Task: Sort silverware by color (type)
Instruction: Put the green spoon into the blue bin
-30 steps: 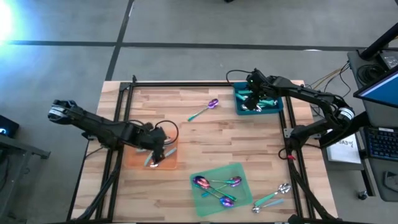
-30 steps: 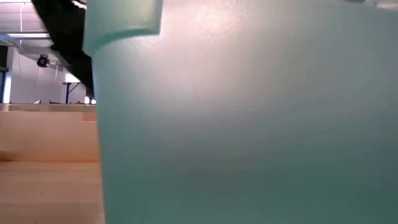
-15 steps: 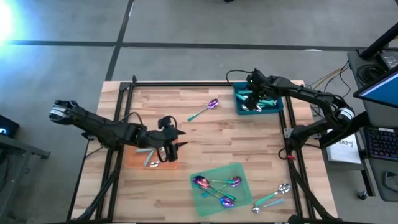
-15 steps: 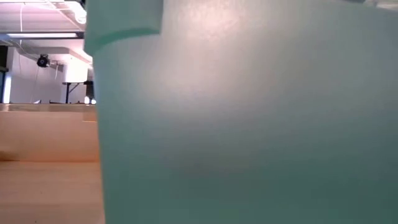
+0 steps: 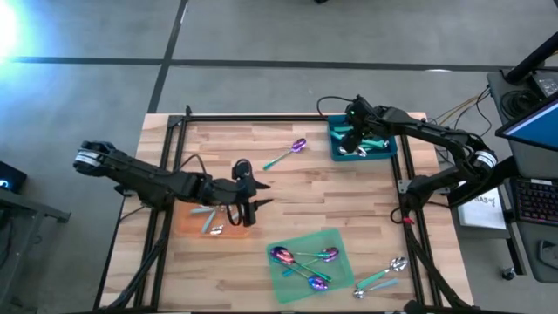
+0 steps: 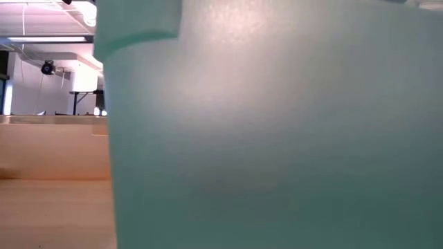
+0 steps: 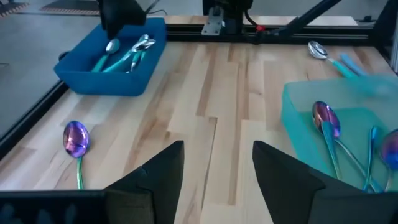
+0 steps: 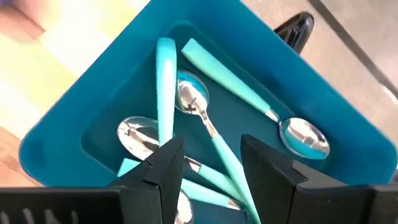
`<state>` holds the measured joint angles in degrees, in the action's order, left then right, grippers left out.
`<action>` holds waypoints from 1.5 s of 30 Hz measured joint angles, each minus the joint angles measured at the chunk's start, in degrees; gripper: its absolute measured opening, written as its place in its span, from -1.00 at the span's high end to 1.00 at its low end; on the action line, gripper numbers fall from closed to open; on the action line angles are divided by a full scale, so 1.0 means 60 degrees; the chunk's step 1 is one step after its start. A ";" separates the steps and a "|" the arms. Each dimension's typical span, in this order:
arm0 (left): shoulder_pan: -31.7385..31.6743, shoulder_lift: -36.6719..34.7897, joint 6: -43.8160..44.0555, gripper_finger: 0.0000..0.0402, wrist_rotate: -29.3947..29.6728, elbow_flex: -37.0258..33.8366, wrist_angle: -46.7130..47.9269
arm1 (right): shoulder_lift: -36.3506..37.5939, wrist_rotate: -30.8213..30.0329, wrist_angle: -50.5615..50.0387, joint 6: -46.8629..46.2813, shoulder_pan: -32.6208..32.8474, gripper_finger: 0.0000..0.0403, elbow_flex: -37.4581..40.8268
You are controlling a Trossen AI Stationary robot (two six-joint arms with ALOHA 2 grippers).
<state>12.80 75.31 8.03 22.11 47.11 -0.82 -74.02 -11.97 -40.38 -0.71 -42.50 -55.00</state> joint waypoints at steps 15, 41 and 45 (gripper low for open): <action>-0.0369 0.0000 -0.0335 0.13 -0.0007 0.0000 0.0009 | 0.0077 0.4187 -0.1996 -0.2654 0.0786 0.26 0.0004; -0.0368 0.0042 -0.1118 0.13 -0.1369 -0.0069 -0.0487 | 0.0140 0.3845 -0.2363 -1.1696 1.1347 0.28 0.0011; -0.0350 0.0355 -0.1125 0.13 -0.1904 -0.0073 -0.0736 | -0.0196 0.4103 -0.2081 -1.0583 1.2495 0.33 0.0011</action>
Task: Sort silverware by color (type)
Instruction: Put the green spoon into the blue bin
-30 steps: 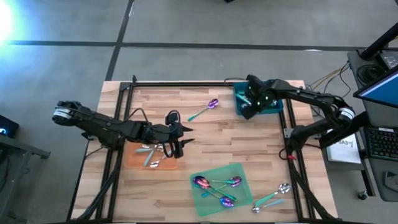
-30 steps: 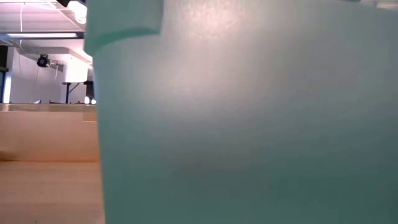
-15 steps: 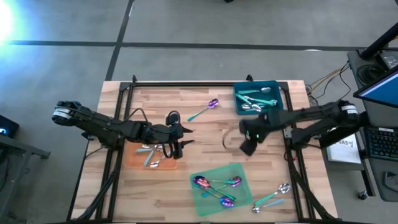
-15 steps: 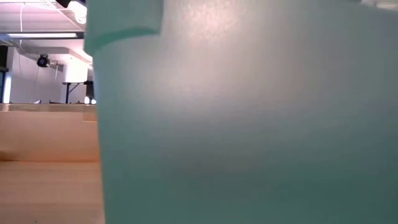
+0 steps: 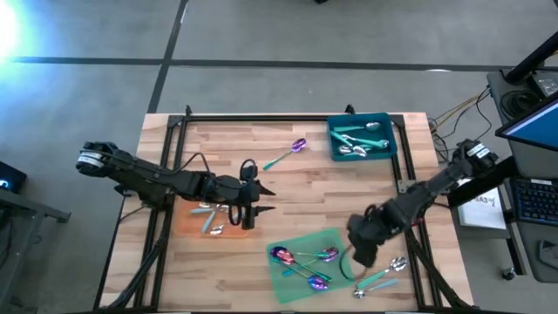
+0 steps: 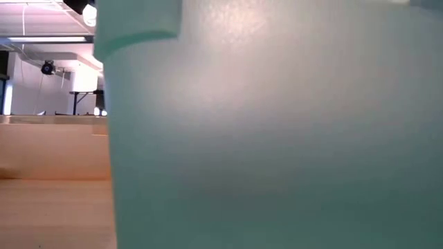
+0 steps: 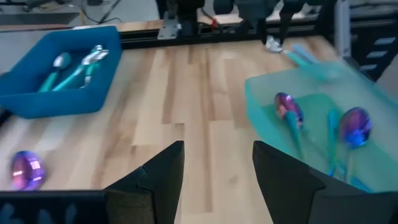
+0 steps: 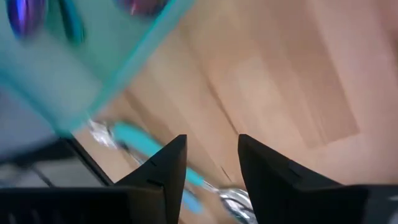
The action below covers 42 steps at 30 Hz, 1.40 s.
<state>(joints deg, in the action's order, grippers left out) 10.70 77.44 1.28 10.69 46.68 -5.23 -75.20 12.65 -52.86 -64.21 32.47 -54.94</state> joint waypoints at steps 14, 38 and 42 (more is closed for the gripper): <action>0.0171 0.0782 0.0533 0.19 -0.0468 0.0010 -0.1866 | -0.1639 0.0415 0.1157 0.3363 0.2206 0.39 -0.0018; 0.0211 0.1212 0.1088 0.22 -0.0450 0.0018 -0.2769 | -0.3802 0.0691 0.1629 0.4422 0.2710 0.39 -0.0616; 0.0211 0.1212 0.1088 0.22 -0.0446 0.0018 -0.2773 | -0.3811 0.0680 0.1654 0.4022 0.2707 0.38 -0.0616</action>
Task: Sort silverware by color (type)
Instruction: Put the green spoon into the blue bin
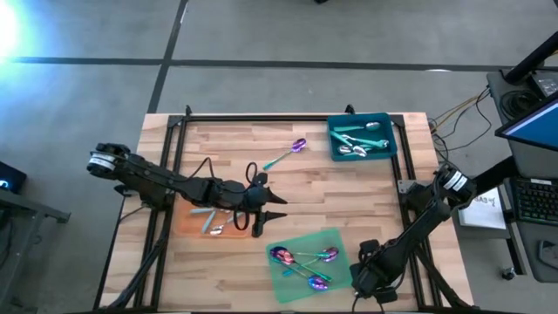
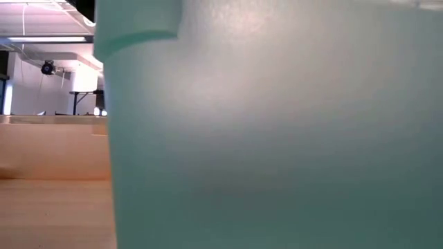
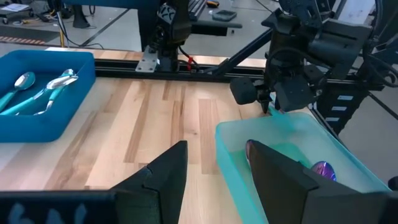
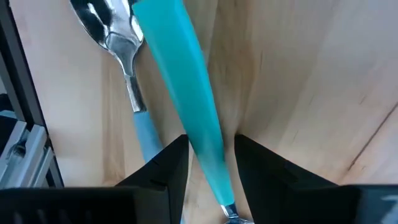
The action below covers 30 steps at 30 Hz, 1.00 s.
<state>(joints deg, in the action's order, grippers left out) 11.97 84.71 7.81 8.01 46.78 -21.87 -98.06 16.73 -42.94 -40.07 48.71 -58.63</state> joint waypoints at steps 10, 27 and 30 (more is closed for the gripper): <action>0.0000 0.0000 0.0004 0.22 -0.0003 0.0000 0.0002 | 0.0038 0.0078 -0.0070 0.0030 -0.0011 0.68 0.0022; 0.0000 0.0000 0.0040 0.22 -0.0004 0.0000 -0.0054 | 0.2999 -0.2701 -0.4129 -0.0820 -0.0349 0.82 0.0040; 0.0000 0.0000 0.0040 0.22 -0.0004 0.0000 -0.0109 | 0.3888 -0.4381 -0.5284 -0.1381 -0.0834 0.82 0.0058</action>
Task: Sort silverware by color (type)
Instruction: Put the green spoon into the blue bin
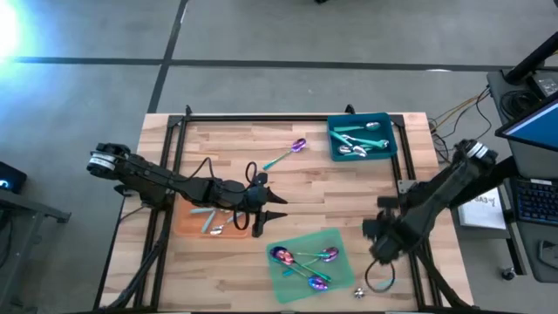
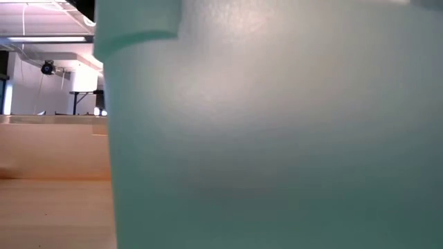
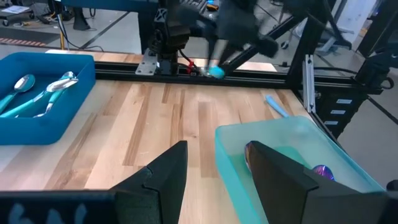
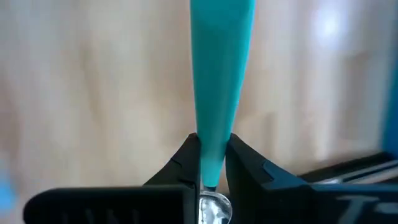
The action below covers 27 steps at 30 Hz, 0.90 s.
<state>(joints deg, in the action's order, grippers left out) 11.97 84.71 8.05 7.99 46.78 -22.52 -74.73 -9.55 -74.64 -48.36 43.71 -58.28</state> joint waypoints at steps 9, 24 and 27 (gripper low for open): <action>0.0000 -0.0004 -0.0118 0.22 0.0000 0.0000 -0.0037 | 0.2114 -0.4544 -0.0338 0.1328 -0.2610 0.82 -0.0004; 0.0000 -0.0007 -0.0263 0.22 -0.0025 0.0000 -0.0084 | 0.2169 -0.5946 0.2984 0.8715 -0.9492 0.82 0.0226; -0.0045 -0.0007 0.0030 0.22 -0.0199 0.0000 -0.0069 | 0.1837 -0.5443 0.3783 0.9811 -1.0393 0.82 0.0240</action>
<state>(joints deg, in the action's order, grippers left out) 11.70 84.66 8.24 6.80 46.78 -22.94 -63.71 -42.21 -51.95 10.50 -18.65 -56.84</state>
